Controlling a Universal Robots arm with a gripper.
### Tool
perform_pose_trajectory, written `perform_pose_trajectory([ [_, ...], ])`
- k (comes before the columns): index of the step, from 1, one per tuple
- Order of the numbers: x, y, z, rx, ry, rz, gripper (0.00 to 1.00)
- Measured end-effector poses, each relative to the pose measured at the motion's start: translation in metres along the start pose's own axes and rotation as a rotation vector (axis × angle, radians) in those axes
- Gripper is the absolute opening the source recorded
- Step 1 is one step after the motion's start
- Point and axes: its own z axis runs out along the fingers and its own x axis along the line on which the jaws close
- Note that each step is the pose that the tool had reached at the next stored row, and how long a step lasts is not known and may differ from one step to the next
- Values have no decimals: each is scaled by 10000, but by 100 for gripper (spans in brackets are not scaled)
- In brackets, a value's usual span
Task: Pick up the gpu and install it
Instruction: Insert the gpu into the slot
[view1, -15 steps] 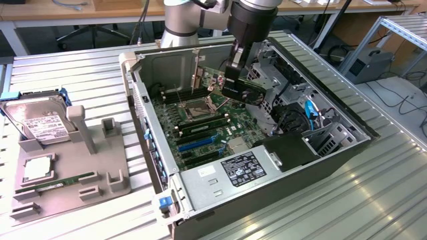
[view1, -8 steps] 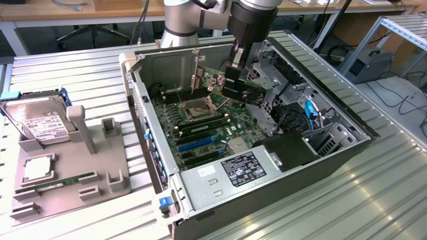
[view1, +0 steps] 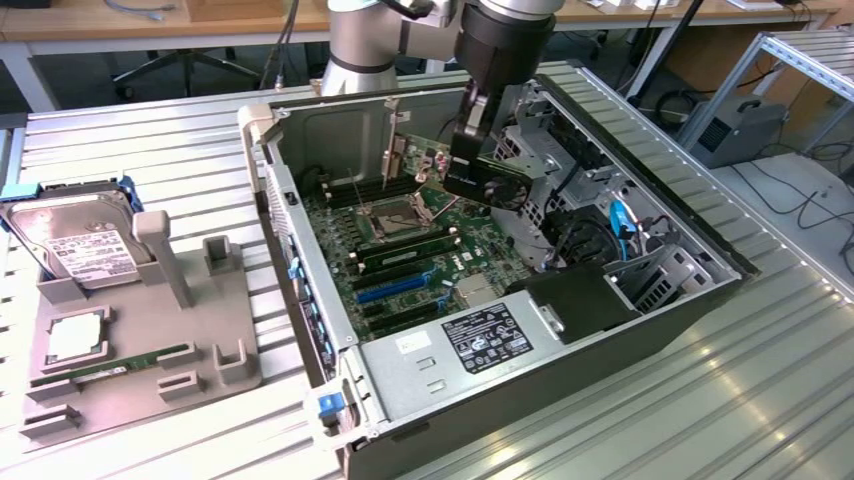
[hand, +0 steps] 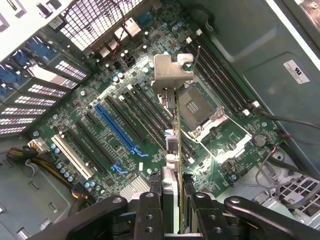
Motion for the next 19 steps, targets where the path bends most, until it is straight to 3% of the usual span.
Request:
perform_pose_trajectory([
  [19, 0, 0, 3, -6, 8, -241, 27],
])
